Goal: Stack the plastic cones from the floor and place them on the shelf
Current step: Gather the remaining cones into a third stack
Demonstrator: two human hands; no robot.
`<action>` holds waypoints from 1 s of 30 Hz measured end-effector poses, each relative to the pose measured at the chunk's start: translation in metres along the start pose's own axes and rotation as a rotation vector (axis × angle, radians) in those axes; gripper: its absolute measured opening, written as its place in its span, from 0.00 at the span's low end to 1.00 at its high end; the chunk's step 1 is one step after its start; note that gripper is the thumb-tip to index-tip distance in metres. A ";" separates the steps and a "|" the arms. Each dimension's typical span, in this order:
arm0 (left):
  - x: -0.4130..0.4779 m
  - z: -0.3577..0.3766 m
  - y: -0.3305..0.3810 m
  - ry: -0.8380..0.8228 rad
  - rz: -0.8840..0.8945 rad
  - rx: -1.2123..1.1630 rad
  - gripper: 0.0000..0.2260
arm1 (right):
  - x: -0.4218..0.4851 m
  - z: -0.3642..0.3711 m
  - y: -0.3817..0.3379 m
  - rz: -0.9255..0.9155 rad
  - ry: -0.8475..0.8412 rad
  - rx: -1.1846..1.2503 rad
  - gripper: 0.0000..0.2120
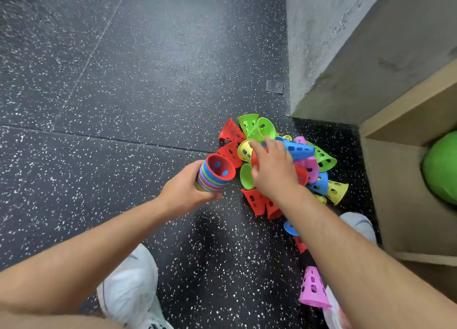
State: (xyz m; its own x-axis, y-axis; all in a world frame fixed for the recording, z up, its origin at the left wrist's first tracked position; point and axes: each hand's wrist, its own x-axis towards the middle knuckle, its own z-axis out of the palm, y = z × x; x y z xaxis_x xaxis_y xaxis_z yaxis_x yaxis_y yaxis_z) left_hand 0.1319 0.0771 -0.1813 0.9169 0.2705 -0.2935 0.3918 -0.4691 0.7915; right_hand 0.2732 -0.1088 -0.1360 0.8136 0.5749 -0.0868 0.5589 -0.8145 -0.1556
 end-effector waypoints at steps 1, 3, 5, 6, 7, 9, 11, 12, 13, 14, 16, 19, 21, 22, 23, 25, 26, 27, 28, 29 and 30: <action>0.000 0.003 0.001 -0.012 0.001 -0.004 0.31 | 0.005 -0.002 0.006 0.021 -0.061 -0.103 0.30; -0.003 0.005 0.006 -0.035 0.005 -0.020 0.30 | 0.012 -0.002 0.011 -0.007 -0.122 -0.252 0.32; -0.005 0.005 0.007 -0.049 0.005 -0.020 0.30 | 0.017 0.003 0.009 -0.065 -0.121 -0.314 0.32; -0.006 0.004 0.007 -0.057 0.002 -0.021 0.30 | 0.019 0.006 0.008 -0.082 -0.114 -0.323 0.31; -0.007 0.003 0.007 -0.061 0.002 -0.025 0.31 | 0.019 0.008 0.007 -0.088 -0.112 -0.332 0.30; -0.008 0.002 0.004 -0.058 -0.004 -0.037 0.33 | 0.020 0.010 0.007 -0.081 -0.119 -0.341 0.28; -0.009 0.001 0.003 -0.048 -0.003 -0.047 0.34 | 0.019 0.012 0.006 -0.079 -0.118 -0.314 0.27; -0.010 0.001 0.003 -0.046 -0.003 -0.051 0.34 | 0.019 0.013 0.007 -0.089 -0.104 -0.299 0.27; -0.011 0.002 0.002 -0.045 -0.002 -0.054 0.34 | 0.019 0.013 0.008 -0.099 -0.082 -0.284 0.26; -0.011 0.002 0.002 -0.045 -0.003 -0.052 0.34 | 0.019 0.012 0.009 -0.101 -0.060 -0.266 0.26; -0.012 0.005 0.000 -0.043 -0.007 -0.048 0.34 | 0.016 0.007 0.012 -0.074 -0.031 -0.208 0.24; -0.013 0.008 -0.002 -0.057 -0.001 -0.056 0.33 | 0.002 -0.008 0.011 -0.008 0.076 0.060 0.20; -0.015 0.010 -0.002 -0.069 0.012 -0.051 0.32 | -0.014 -0.018 0.005 -0.001 0.208 0.261 0.18; -0.017 0.012 -0.002 -0.075 0.012 -0.048 0.32 | -0.023 -0.021 0.000 0.009 0.257 0.357 0.18; -0.018 0.014 -0.003 -0.083 0.009 -0.050 0.32 | -0.031 -0.023 -0.005 0.030 0.283 0.453 0.18; -0.020 0.020 -0.004 -0.099 0.002 -0.049 0.33 | -0.048 -0.024 -0.018 0.083 0.288 0.610 0.20; -0.021 0.023 -0.005 -0.101 0.003 -0.052 0.33 | -0.056 -0.023 -0.024 0.097 0.284 0.645 0.22; -0.022 0.026 -0.006 -0.104 0.004 -0.059 0.33 | -0.063 -0.020 -0.028 0.103 0.273 0.654 0.24; -0.023 0.029 -0.006 -0.108 0.009 -0.070 0.32 | -0.070 -0.016 -0.032 0.104 0.251 0.650 0.28; -0.024 0.031 -0.006 -0.111 0.016 -0.081 0.32 | -0.076 -0.010 -0.035 0.109 0.223 0.642 0.31; -0.026 0.034 -0.006 -0.113 0.029 -0.093 0.32 | -0.082 -0.003 -0.037 0.114 0.191 0.631 0.33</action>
State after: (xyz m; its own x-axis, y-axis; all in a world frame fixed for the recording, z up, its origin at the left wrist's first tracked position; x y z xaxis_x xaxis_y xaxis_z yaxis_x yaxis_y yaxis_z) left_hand 0.1085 0.0443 -0.1965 0.9327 0.1591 -0.3236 0.3606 -0.3938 0.8455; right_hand 0.1862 -0.1265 -0.1198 0.9087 0.4165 0.0298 0.3139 -0.6344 -0.7064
